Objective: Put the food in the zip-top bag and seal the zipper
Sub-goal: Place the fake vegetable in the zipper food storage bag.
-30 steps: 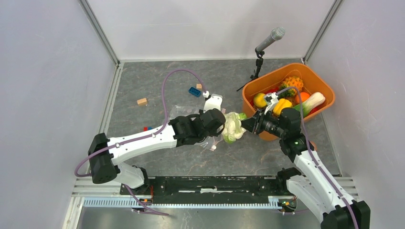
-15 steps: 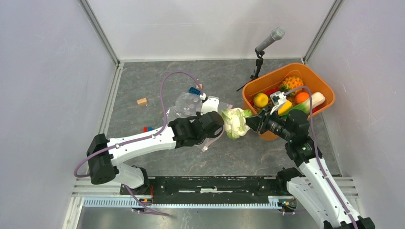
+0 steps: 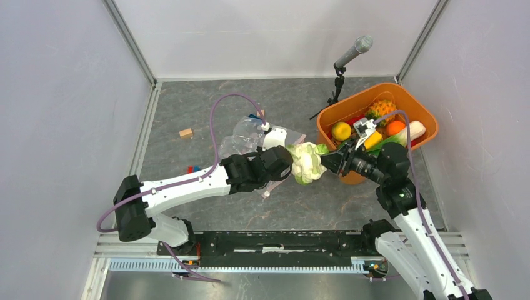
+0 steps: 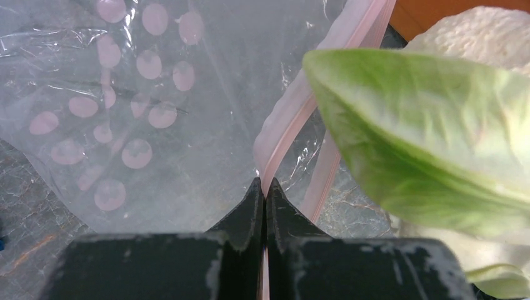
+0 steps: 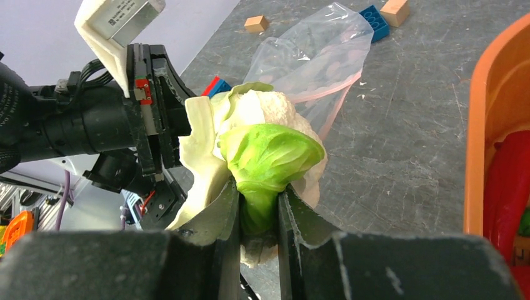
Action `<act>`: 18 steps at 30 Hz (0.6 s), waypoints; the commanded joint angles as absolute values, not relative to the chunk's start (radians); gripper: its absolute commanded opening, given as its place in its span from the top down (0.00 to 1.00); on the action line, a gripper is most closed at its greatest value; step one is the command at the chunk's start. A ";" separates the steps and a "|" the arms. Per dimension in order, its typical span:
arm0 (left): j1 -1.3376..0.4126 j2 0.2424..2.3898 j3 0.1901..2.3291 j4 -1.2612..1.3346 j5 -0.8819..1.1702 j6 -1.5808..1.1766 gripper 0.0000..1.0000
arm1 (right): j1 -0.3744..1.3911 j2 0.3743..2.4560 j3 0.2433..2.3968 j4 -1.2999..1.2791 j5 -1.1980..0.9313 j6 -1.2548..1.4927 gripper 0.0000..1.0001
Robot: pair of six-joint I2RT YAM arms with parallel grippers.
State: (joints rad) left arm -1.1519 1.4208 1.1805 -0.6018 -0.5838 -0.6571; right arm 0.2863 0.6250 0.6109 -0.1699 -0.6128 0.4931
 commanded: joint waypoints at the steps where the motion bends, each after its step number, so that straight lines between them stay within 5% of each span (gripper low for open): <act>1: -1.154 1.413 1.202 -0.597 -0.630 -0.672 0.98 | 0.290 0.635 0.672 -0.176 -0.693 0.455 0.88; 6: -1.153 1.416 1.209 -0.609 -0.653 -0.676 0.98 | 0.290 0.592 0.680 -0.227 -0.688 0.416 0.88; 12: -1.152 1.409 1.210 -0.614 -0.655 -0.673 0.98 | 0.290 0.569 0.750 -0.445 -0.295 0.306 0.90; 18: -1.152 1.412 1.218 -0.615 -0.655 -0.668 0.98 | 0.290 0.598 0.675 -0.280 -0.571 0.413 0.89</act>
State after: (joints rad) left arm -1.1519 1.4212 1.1805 -0.6243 -0.6128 -0.6567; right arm 0.2863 0.5770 0.6968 -0.3950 -0.4332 0.3534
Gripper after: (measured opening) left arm 0.040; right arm 0.245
